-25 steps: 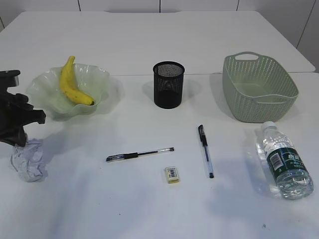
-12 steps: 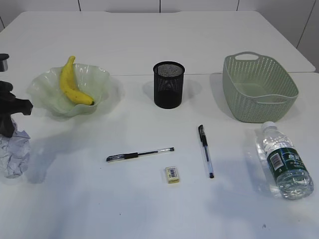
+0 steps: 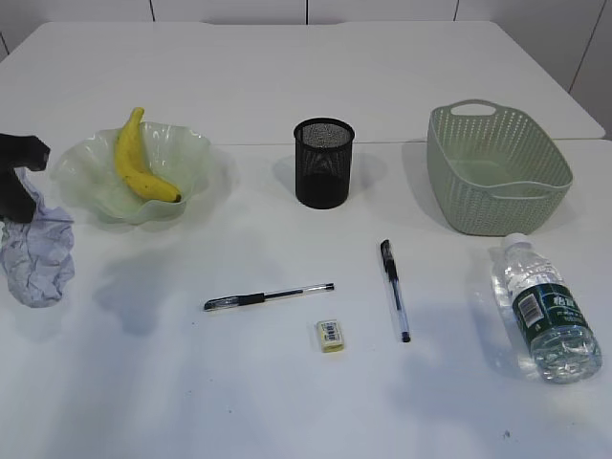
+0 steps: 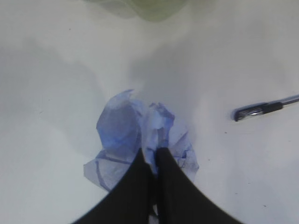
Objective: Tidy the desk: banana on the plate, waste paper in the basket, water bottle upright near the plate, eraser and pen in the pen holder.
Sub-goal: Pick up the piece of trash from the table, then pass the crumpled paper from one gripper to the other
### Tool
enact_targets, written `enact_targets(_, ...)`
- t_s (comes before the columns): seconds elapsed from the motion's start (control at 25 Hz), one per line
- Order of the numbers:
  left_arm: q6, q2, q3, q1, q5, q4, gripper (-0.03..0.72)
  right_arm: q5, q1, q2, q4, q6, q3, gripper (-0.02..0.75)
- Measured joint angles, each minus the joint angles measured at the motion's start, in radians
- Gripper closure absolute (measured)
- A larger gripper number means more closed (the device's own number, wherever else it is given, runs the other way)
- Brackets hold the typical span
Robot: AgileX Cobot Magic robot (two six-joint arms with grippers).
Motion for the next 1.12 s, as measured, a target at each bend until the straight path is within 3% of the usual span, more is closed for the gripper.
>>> enact_targets(0.28,0.103,-0.119,0.000,0.000,0.028,-0.158,0.706,0.000,0.000,0.000,0.051,0.000,0.000,0.153)
enact_targets(0.72,0.379,-0.185,0.000,0.000,0.081,-0.543,0.706,-0.002,0.000,0.013,0.126,-0.035,0.000,0.153)
enact_targets(0.96,0.488,-0.185,0.000,-0.007,0.098,-0.694,0.706,-0.007,0.000,0.073,0.301,-0.155,0.000,0.153)
enact_targets(1.12,0.524,-0.185,0.000,-0.093,0.094,-0.714,0.706,-0.031,0.000,0.132,0.434,-0.264,0.000,0.153)
